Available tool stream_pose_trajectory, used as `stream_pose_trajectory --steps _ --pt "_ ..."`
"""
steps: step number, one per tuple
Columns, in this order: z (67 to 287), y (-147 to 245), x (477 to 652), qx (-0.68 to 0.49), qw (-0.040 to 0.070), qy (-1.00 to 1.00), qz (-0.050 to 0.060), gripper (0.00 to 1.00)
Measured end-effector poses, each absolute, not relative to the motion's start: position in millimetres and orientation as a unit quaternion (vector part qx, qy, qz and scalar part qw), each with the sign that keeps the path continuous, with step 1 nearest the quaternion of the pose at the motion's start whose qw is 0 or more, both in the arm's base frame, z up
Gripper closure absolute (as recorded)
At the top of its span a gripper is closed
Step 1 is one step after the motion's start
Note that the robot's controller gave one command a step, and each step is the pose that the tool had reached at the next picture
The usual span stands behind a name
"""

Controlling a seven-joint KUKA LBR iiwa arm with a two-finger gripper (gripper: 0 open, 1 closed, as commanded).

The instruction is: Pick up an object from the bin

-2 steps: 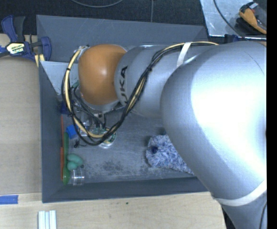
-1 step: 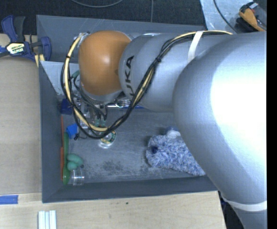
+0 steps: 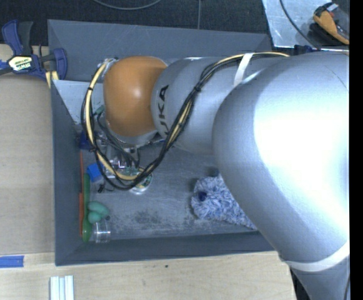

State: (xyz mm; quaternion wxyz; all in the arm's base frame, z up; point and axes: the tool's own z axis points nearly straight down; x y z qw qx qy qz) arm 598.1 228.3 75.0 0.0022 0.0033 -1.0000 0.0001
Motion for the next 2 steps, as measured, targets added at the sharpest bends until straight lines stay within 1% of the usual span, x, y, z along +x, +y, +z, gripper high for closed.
stream_pose_trajectory --steps 1,2 --pt "70.8 234.0 593.5 0.036 -0.006 -0.999 0.002 0.0" --pt "75.7 229.1 599.0 0.008 -0.001 -1.0 -0.001 1.0"
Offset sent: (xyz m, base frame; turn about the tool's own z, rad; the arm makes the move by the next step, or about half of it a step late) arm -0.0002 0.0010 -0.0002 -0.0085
